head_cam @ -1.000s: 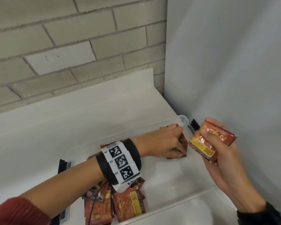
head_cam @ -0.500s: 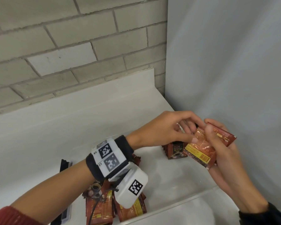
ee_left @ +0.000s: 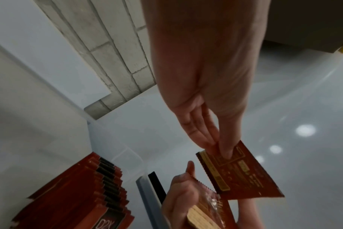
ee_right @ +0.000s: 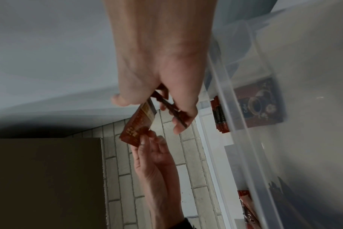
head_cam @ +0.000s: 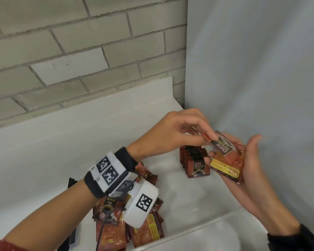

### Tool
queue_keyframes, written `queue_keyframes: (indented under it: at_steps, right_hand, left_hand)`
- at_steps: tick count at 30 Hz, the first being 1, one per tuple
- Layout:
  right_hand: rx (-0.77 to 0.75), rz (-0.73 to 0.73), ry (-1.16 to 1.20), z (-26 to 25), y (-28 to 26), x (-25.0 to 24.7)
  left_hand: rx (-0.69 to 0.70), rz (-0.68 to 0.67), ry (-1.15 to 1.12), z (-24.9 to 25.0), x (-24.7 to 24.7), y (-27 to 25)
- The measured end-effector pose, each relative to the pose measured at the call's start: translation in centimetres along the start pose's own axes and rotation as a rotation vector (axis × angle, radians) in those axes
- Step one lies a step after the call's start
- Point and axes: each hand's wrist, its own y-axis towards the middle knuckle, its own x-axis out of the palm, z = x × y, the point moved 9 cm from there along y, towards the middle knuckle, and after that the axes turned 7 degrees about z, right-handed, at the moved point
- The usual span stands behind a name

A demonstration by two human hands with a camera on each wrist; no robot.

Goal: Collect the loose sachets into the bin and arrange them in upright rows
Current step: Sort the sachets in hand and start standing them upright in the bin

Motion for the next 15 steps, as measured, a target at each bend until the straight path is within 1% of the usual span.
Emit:
queue_keyframes:
  at_steps: [3, 6, 12, 15]
  right_hand:
    - [0.070, -0.016, -0.015, 0.4, -0.2, 0.2]
    - [0.087, -0.011, -0.002, 0.5, -0.2, -0.2]
    - [0.062, -0.002, -0.047, 0.4, 0.0, -0.6]
    - [0.044, -0.001, -0.063, 0.3, 0.0, -0.6]
  left_hand:
    - [-0.002, -0.022, 0.018, -0.5, 0.2, -0.3]
    - [-0.023, -0.012, 0.050, -1.1, 0.0, -0.5]
    - [-0.065, 0.029, 0.106, -1.8, -0.5, -0.6]
    - [-0.099, 0.017, 0.143, -1.7, -0.1, -0.8]
